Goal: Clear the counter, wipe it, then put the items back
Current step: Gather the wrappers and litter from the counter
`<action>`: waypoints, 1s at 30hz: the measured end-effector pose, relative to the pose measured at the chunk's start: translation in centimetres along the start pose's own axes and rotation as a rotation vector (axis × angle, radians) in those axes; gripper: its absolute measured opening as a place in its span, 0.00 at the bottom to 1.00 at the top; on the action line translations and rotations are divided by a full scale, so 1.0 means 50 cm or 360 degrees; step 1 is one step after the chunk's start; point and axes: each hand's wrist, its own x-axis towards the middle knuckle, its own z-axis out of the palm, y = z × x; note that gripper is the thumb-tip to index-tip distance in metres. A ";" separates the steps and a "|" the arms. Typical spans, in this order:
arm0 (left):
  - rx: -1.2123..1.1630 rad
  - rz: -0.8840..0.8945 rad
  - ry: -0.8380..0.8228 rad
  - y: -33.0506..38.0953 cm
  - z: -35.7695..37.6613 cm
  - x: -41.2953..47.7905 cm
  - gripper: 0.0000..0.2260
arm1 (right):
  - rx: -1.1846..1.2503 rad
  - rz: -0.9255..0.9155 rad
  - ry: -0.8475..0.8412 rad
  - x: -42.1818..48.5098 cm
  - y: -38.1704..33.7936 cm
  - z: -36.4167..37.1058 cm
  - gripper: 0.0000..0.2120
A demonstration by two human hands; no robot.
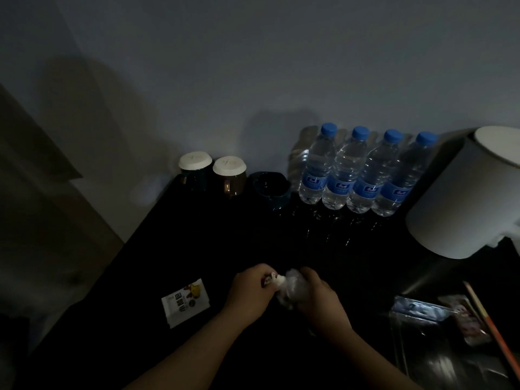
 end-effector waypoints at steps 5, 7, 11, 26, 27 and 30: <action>-0.0326 -0.0042 0.0096 0.028 0.000 -0.043 0.09 | 0.0691 -0.0014 0.0150 -0.048 -0.027 -0.002 0.17; -0.0374 -0.0048 0.0070 0.033 0.002 -0.059 0.10 | 0.1086 -0.0019 0.0202 -0.063 -0.033 -0.003 0.07; -0.0602 -0.0079 0.0002 0.050 0.006 -0.090 0.12 | 0.1706 0.0149 0.0129 -0.086 -0.043 0.003 0.05; -0.0914 -0.0328 -0.0075 0.102 -0.006 -0.161 0.09 | 0.1740 0.0031 0.0278 -0.167 -0.044 0.006 0.17; -0.0906 -0.0308 -0.0072 0.099 -0.009 -0.162 0.08 | 0.1818 0.0092 0.0235 -0.162 -0.044 0.009 0.16; -0.0853 -0.0277 -0.0029 0.091 -0.018 -0.161 0.06 | 0.2172 0.0271 0.0022 -0.158 -0.057 -0.001 0.15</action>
